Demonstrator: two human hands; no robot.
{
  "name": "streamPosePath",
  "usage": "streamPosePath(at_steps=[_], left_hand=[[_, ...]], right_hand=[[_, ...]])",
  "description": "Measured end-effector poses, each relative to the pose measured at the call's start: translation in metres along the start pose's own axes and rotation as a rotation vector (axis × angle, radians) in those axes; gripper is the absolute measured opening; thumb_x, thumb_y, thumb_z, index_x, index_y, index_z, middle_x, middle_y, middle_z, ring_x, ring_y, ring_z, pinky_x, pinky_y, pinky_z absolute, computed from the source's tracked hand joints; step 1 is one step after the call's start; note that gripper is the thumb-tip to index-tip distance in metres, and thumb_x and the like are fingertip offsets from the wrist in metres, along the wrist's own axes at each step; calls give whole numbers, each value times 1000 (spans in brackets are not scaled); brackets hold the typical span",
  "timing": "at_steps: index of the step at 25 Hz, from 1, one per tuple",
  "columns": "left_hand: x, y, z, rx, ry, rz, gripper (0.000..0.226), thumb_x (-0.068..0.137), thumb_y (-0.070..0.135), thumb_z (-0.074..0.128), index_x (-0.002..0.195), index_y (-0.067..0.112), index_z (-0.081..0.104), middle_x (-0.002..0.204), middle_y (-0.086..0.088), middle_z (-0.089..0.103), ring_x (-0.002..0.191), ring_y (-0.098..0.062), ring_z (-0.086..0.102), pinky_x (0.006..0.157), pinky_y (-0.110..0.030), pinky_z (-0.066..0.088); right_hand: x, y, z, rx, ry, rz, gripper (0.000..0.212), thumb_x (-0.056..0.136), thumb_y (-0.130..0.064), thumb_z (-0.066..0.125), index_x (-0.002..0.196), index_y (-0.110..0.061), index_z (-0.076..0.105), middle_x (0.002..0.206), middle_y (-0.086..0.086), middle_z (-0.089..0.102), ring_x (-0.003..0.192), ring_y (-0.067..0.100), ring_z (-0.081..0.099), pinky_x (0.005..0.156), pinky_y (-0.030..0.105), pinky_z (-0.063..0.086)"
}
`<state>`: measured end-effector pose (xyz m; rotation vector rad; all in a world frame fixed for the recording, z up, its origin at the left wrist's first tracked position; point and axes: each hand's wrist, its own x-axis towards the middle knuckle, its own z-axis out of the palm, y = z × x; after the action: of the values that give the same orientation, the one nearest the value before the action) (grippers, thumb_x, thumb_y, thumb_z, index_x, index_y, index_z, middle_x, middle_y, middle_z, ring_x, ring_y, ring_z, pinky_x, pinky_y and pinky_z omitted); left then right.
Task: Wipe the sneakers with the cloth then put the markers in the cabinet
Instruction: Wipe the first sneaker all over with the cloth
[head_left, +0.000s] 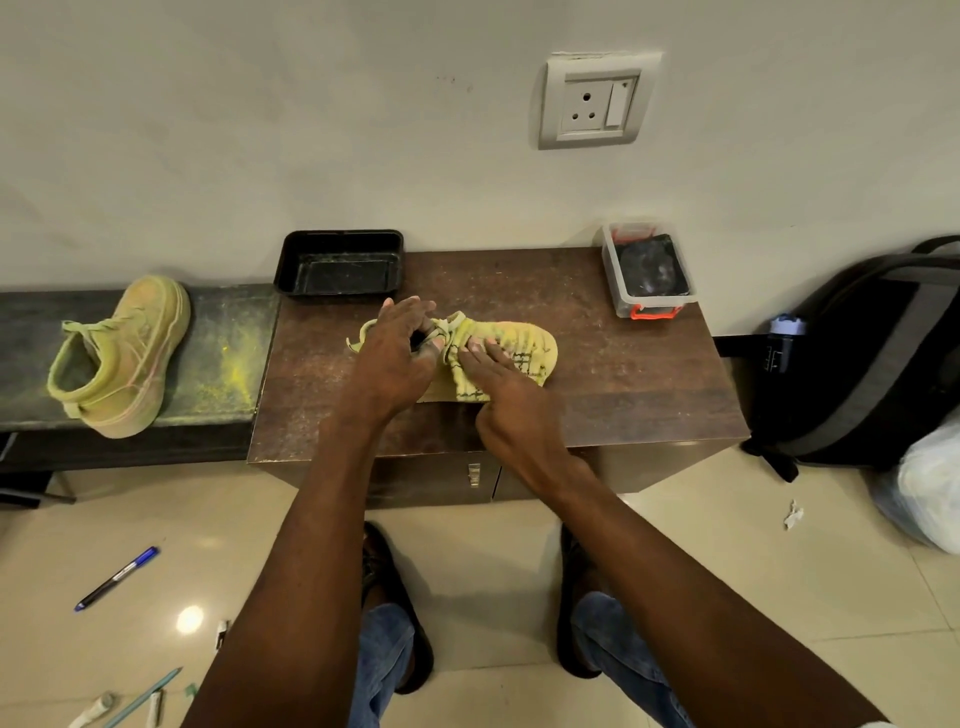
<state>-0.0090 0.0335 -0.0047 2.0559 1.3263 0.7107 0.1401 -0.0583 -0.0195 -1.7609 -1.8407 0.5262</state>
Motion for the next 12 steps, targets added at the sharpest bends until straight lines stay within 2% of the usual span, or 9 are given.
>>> streamPosePath(at_steps=[1,3,5,9,10,12], left_hand=[[0,2,0,9,2,-4,5,90,9,58,88,12,56,136,-6,55,138,-13,35,118,-23,6],[-1,7,-2,18,-22,-19,5,92,12,58,87,13,56,140,-3,51,140,-11,30,118,-24,6],[-3,8,-7,28,-41,-15,3,92,15,58,89,16,59,143,-2,48,142,-10,27,118,-26,4],[-9,-5,-32,92,-58,-28,6,89,17,64,94,17,67,148,-2,42,145,-13,19,120,-33,0],[-11,-10,-36,108,-76,-43,5,88,18,65,93,17,68,148,-2,42,145,-14,20,121,-35,5],[-17,-13,-41,104,-135,-60,10,87,18,66,96,16,69,146,0,44,139,-16,32,112,-35,27]], right_hand=[[2,6,-1,-38,18,-12,71,73,4,45,141,-13,43,148,4,40,143,19,27,115,31,25],[10,26,-9,-170,101,82,65,78,2,45,142,-10,42,148,7,41,142,25,27,116,38,28],[12,39,-14,-254,126,168,63,81,1,50,143,-7,40,148,10,40,143,29,25,116,40,26],[13,36,-12,-219,139,185,64,80,5,48,142,-6,41,147,12,41,143,30,25,117,40,26],[14,35,-12,-203,148,194,65,79,6,47,142,-6,40,148,12,40,143,30,24,116,41,27],[13,33,-9,-183,159,202,66,79,6,46,143,-6,39,149,13,38,144,31,22,116,42,27]])
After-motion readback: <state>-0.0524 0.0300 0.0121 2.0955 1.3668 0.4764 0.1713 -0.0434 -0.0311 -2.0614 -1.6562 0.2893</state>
